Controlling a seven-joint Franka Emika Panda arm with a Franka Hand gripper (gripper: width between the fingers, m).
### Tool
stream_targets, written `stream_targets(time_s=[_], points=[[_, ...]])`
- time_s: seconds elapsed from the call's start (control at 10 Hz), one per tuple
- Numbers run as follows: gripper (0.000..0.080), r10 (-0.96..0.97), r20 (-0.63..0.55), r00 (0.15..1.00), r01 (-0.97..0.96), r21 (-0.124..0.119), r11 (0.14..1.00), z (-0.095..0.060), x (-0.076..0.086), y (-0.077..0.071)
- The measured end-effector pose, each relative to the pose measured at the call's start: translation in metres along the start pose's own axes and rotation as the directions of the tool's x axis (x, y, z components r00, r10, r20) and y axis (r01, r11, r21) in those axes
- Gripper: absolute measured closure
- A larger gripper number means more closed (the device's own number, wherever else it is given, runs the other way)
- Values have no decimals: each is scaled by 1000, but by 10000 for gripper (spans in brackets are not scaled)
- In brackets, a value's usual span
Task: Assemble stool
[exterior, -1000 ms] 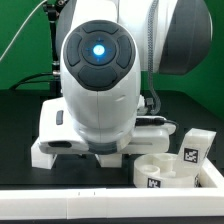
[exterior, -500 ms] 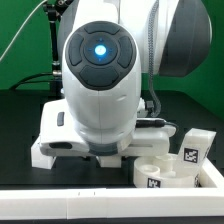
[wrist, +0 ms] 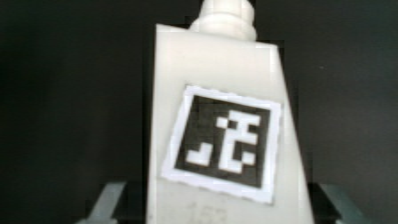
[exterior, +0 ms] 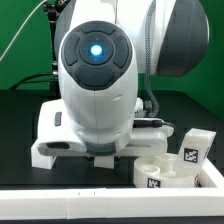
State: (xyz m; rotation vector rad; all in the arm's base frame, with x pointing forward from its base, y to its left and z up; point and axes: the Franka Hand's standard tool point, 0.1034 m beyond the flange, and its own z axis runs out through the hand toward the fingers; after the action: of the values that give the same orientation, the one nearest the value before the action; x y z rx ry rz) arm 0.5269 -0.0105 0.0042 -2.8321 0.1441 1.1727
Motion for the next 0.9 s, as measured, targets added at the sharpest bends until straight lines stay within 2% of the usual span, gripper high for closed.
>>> stream_targets(time_s=[0.2,0.3,0.5,0.6,0.7,0.9], points=[[474,-13,-6,1000,13,-2,1000,-11,-4,2],[474,-24,-5,1000,24,-1,1000,-25,-9,3],[473,-39,-10,999,39,-15,999,-60,-24,-3],[473,-43,-5,999,42,-15,999,-72,-28,-6],[473,-28,-4,1000,28,-14,1000,-79,-29,-7],[473,-28,-54,998,27,-17,999,-81,-21,-6]])
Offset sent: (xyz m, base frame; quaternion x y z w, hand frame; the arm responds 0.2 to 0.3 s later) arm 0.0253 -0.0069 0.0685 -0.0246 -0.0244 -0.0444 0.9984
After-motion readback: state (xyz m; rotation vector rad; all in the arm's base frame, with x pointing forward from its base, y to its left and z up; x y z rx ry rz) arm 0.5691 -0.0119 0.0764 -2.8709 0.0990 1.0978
